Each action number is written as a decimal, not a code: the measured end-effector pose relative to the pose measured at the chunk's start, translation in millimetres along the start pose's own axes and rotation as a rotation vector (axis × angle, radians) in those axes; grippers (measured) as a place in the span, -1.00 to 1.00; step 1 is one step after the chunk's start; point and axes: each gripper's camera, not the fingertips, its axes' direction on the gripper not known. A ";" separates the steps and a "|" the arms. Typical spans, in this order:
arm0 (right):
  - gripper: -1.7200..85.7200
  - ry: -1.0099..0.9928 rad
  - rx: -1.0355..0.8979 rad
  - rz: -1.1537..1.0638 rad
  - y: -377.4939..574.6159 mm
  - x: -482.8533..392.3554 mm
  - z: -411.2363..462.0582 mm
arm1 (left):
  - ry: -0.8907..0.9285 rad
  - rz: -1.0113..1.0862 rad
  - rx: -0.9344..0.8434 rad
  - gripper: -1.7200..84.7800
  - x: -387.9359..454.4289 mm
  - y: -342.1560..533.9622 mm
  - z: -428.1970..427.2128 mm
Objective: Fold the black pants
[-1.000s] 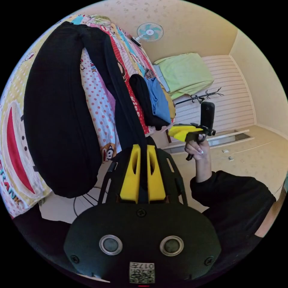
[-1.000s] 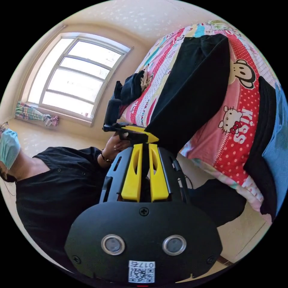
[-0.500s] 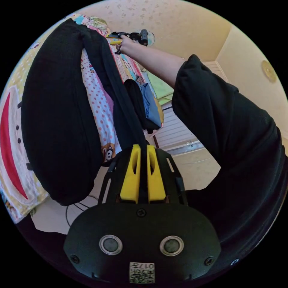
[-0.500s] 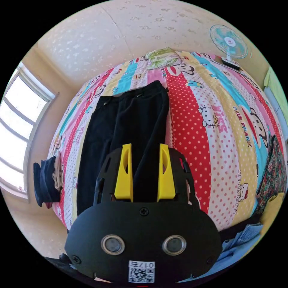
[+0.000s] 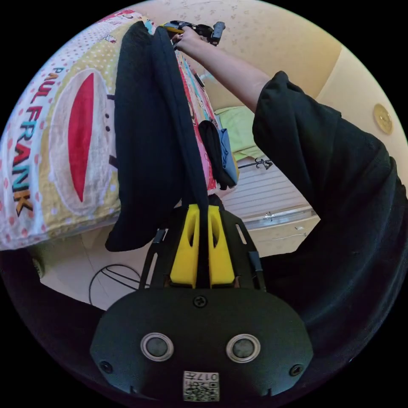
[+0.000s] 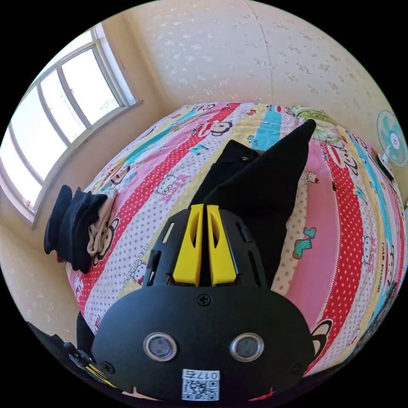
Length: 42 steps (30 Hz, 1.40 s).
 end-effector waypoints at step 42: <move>-0.79 -0.466 0.010 0.265 440.3 8.7 -152.7 | -0.425 0.008 0.054 -0.69 39.3 -55.6 69.0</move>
